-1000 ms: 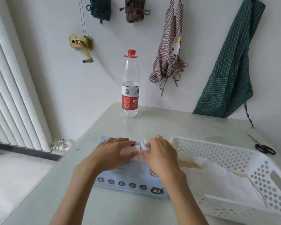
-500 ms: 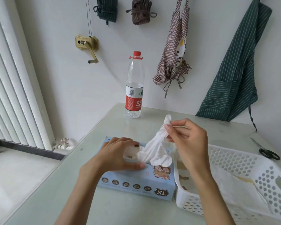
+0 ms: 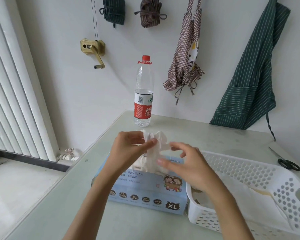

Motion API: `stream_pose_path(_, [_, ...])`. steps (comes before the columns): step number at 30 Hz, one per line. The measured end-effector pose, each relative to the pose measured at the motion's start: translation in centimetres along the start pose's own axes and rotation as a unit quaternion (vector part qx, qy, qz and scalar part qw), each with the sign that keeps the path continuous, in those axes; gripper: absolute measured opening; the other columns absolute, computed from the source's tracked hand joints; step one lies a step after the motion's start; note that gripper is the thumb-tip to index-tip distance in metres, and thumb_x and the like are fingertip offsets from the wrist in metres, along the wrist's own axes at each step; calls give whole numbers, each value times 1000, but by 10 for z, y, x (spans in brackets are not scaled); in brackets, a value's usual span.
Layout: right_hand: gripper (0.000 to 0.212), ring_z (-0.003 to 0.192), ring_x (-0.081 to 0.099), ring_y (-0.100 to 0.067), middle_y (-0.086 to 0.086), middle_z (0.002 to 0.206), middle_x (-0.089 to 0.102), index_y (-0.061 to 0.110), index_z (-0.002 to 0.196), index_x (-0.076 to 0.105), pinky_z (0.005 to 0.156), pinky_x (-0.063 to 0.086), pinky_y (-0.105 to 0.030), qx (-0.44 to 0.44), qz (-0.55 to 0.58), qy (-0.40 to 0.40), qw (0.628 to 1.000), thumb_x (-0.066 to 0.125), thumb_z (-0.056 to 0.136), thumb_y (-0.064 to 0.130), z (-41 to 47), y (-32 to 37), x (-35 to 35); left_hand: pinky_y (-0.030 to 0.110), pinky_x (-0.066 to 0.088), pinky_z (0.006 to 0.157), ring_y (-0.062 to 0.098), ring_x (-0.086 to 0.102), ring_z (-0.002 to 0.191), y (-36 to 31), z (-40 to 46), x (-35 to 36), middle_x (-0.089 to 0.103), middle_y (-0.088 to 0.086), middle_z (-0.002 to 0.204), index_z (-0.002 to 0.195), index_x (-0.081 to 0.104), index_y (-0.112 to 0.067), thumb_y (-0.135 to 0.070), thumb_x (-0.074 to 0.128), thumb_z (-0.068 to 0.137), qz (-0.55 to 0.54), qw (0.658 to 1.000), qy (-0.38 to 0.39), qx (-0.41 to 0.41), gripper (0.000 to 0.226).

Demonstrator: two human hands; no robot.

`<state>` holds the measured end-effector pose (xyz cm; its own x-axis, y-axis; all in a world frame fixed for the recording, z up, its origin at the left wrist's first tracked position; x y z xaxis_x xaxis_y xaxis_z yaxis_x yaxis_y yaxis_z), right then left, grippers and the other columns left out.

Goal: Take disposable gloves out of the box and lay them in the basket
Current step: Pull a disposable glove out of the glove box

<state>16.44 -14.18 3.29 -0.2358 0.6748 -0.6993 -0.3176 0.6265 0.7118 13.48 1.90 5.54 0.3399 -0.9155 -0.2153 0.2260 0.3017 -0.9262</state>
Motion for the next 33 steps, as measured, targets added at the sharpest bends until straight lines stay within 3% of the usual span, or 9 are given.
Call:
stream_pose_path(4, [13, 77, 58, 5, 19, 75, 64, 27, 75, 64, 66, 39, -17, -58, 89, -67, 992, 70, 83, 34, 2, 11, -5, 22, 58, 68, 11, 71, 70, -13, -4, -16, 74, -1, 70, 60, 72, -23, -17, 76, 78, -57, 995, -87, 13, 19])
stream_pose_path(9, [13, 79, 69, 0, 5, 82, 75, 6, 91, 65, 75, 47, -12, -66, 321, -88, 941, 62, 91, 19, -1, 17, -30, 20, 56, 69, 15, 72, 76, -22, -8, -24, 74, 5, 74, 56, 69, -22, -14, 75, 78, -156, 980, -123, 6, 24])
stream_pose_path(13, [39, 90, 65, 1, 11, 98, 71, 27, 105, 65, 70, 45, -14, -3, 205, 74, 976, 75, 73, 45, -5, 15, 5, 22, 57, 73, 17, 72, 80, -22, -8, -8, 75, 6, 81, 79, 71, -12, -13, 73, 78, -215, 971, -107, -17, 3])
stream_pose_path(18, [9, 70, 66, -2, 9, 73, 73, 26, 71, 71, 60, 44, -9, -46, 180, -74, 980, 76, 79, 28, 1, 14, -10, 20, 56, 69, 15, 72, 79, -18, -11, -11, 75, 5, 79, 84, 71, -11, -14, 73, 79, -222, 967, -123, -28, 6])
stream_pose_path(21, [12, 80, 68, 3, 14, 82, 74, 28, 85, 73, 70, 47, -7, -92, 254, -86, 959, 71, 84, 16, -2, 20, -29, 30, 59, 64, 13, 72, 68, -9, -10, -40, 74, -2, 70, 76, 71, -14, -28, 75, 78, -65, 982, -174, -30, 16])
stream_pose_path(24, [12, 84, 68, 3, 12, 86, 75, 21, 92, 75, 74, 49, -9, -128, 241, -107, 956, 69, 85, 13, -5, 24, -43, 31, 53, 60, 6, 63, 53, 12, -8, -40, 71, -11, 64, 75, 70, -22, -61, 61, 78, 271, 954, -64, -109, 40])
stream_pose_path(26, [12, 84, 67, 2, 11, 86, 74, 23, 90, 75, 76, 52, -14, -128, 185, -100, 969, 67, 87, 15, -3, 23, -36, 30, 48, 69, 13, 65, 73, 13, -12, -49, 70, -14, 79, 86, 64, -30, -73, 48, 78, 424, 895, -61, -127, 47])
stream_pose_path(29, [12, 82, 64, -1, 12, 84, 72, 32, 85, 74, 78, 52, -22, -105, 87, -82, 987, 66, 88, 23, 3, 15, -20, 28, 43, 81, 9, 59, 101, -11, -12, -46, 59, -18, 110, 111, 52, -34, -71, 49, 76, 405, 912, -58, -29, 51])
stream_pose_path(33, [8, 75, 65, 0, 11, 77, 73, 30, 86, 75, 74, 48, -15, -99, 98, -35, 990, 69, 86, 25, 5, 15, -7, 17, 27, 103, -8, 33, 126, -16, -24, 20, 37, -30, 138, 140, 32, -47, -61, 57, 76, 314, 926, 207, 32, 70])
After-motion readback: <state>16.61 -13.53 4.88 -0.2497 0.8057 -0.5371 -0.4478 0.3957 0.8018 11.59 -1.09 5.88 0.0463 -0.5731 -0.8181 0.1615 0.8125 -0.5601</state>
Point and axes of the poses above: each hand's wrist, its own z-axis towards the middle knuckle, its own x-axis out of the palm, y = z × x, the point moved 10 cm from there along z, towards the middle knuckle
